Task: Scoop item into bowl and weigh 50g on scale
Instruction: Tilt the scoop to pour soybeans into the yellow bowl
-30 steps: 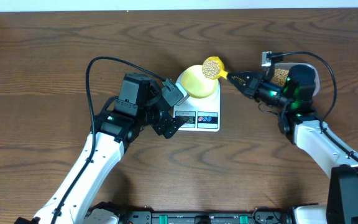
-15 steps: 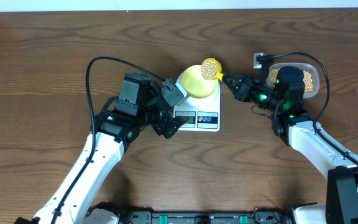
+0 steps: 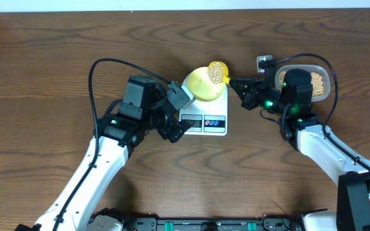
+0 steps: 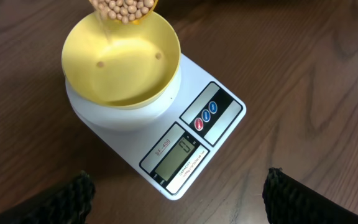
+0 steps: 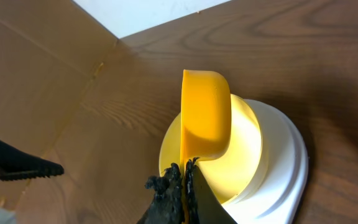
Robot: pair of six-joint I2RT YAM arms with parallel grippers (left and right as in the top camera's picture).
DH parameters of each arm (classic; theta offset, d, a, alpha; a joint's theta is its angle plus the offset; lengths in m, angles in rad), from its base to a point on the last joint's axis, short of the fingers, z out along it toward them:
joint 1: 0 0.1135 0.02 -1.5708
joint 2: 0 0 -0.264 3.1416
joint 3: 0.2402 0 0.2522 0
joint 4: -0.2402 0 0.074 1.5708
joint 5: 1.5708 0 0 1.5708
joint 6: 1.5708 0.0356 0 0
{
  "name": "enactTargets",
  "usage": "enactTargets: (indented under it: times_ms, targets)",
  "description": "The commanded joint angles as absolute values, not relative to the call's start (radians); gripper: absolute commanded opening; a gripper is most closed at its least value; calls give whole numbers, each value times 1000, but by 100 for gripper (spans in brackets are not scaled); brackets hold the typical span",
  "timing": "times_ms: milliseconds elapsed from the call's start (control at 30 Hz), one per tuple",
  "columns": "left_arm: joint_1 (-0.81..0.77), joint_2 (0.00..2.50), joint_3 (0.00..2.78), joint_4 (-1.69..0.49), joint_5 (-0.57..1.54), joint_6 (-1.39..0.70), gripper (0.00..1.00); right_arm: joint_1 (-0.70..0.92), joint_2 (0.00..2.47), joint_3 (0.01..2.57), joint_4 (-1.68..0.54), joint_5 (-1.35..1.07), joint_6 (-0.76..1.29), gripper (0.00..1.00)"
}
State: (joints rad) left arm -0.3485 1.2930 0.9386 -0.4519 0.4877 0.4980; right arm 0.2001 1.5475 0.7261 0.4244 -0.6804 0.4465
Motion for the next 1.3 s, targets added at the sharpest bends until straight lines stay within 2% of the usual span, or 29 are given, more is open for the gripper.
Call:
enactTargets:
  times_ms: [0,1267]
  targets:
    - [-344,1289,937,-455,482,500,88,212,1554,738,426,-680,358,1]
    - [-344,1289,937,-455,482,500,89,244,1554,738,426,-679,-156,1]
